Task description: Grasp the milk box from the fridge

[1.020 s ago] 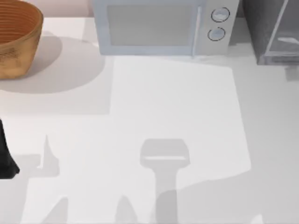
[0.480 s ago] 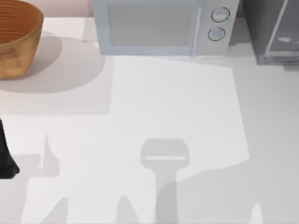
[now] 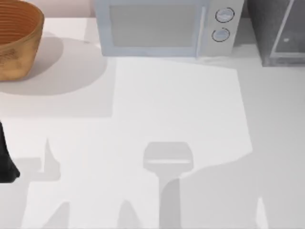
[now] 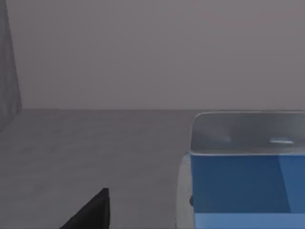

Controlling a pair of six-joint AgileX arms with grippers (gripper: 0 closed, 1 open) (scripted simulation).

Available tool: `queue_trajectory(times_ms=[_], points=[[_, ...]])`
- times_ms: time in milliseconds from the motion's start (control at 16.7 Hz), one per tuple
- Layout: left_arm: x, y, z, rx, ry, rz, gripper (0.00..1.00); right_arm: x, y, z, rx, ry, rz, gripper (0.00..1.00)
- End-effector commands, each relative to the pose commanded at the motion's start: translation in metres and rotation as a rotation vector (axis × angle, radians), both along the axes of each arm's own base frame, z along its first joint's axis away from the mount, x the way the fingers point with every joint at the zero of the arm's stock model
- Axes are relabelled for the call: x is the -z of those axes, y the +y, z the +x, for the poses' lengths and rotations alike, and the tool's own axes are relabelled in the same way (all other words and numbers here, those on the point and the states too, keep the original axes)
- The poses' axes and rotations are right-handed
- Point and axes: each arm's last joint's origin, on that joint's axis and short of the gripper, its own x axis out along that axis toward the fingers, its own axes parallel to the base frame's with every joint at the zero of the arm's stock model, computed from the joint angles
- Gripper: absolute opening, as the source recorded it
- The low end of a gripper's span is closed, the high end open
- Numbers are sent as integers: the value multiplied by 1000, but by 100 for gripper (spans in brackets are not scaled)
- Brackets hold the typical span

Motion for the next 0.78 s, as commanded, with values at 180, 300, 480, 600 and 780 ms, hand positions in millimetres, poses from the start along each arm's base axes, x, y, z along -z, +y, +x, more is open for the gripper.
queue_trajectory(times_ms=[180, 300, 480, 600, 780], points=[[0, 0, 0, 0, 0, 0, 100, 0, 0, 0, 0, 0, 0, 85], [0, 0, 0, 0, 0, 0, 100, 0, 0, 0, 0, 0, 0, 70], [0, 0, 0, 0, 0, 0, 100, 0, 0, 0, 0, 0, 0, 47], [0, 0, 0, 0, 0, 0, 100, 0, 0, 0, 0, 0, 0, 32], [0, 0, 0, 0, 0, 0, 100, 0, 0, 0, 0, 0, 0, 10]])
